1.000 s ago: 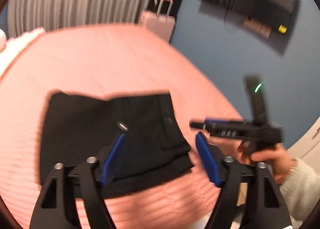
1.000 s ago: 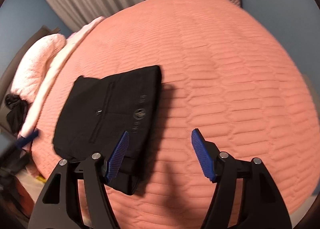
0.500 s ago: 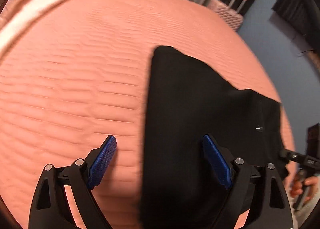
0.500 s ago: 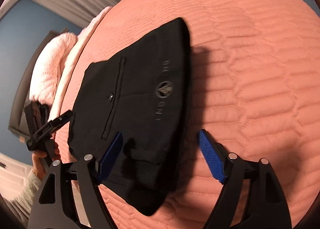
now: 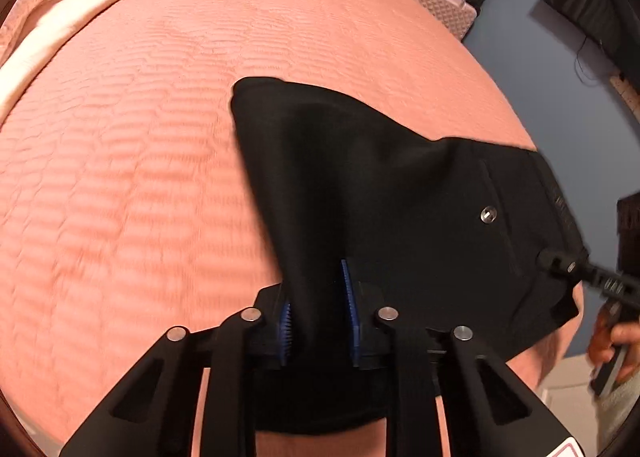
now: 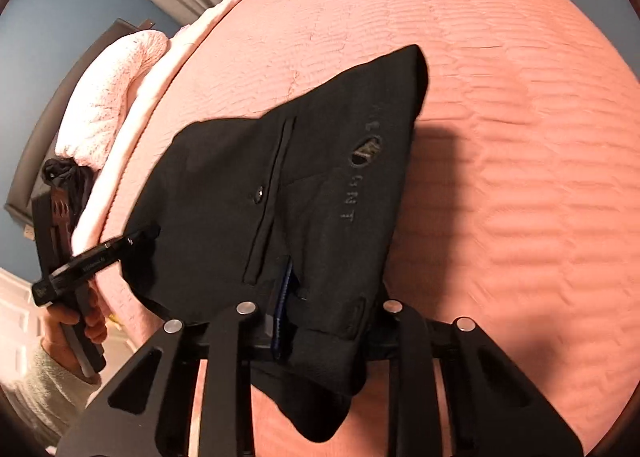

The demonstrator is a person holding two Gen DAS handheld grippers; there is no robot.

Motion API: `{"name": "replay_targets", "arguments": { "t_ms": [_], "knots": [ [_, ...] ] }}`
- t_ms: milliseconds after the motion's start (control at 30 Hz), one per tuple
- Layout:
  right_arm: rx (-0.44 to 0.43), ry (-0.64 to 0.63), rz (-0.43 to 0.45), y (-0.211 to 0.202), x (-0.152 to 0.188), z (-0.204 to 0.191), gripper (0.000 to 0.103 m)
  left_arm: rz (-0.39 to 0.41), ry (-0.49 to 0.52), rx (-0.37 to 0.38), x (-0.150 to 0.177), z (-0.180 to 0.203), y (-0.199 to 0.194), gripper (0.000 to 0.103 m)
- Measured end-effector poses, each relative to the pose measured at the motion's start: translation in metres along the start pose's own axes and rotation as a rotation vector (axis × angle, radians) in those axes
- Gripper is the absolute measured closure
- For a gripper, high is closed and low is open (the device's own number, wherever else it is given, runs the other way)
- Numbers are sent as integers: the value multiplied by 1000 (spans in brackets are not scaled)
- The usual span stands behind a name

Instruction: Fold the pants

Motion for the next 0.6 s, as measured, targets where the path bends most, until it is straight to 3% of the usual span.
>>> {"name": "replay_targets", "arguments": {
  "t_ms": [33, 100, 167, 233, 300, 333, 400, 433, 500, 533, 600],
  "knots": [
    [12, 4, -40, 2, 11, 11, 74, -8, 18, -28, 7, 2, 0, 75],
    [93, 32, -60, 5, 26, 31, 48, -17, 47, -125, 24, 6, 8, 68],
    [91, 123, 26, -19, 30, 40, 47, 25, 40, -190, 21, 9, -7, 69],
    [229, 82, 164, -50, 24, 27, 47, 128, 85, -287, 4, 18, -38, 69],
    [223, -36, 256, -67, 5, -10, 59, 235, 157, -309, -22, 37, -66, 63],
    [195, -56, 267, -66, -2, -21, 59, 246, 177, -277, -36, 45, -69, 49],
    [50, -109, 248, -43, -25, -56, 72, 242, 205, -190, -62, 60, -53, 41],
    [-23, -120, 218, -18, -38, -72, 73, 192, 222, -169, -75, 67, -24, 41],
    [-73, -114, 152, 24, -52, -82, 86, 78, 224, -200, -84, 67, 37, 44],
    [-79, -109, 103, 47, -56, -82, 86, 43, 211, -230, -84, 58, 53, 49],
    [57, -100, 67, 81, -65, -57, 91, -2, 202, -281, -85, 37, 86, 48]
  ]
}}
Point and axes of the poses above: each gripper's, at about its wrist camera, not at the fingertips, and y roughly the way its jaws point, z to its right, x to its underside, the point moved 2 cm from there along y, roughly the way its jaws point, and after that the axes turned 1 degree about z, right-handed, at the moved point
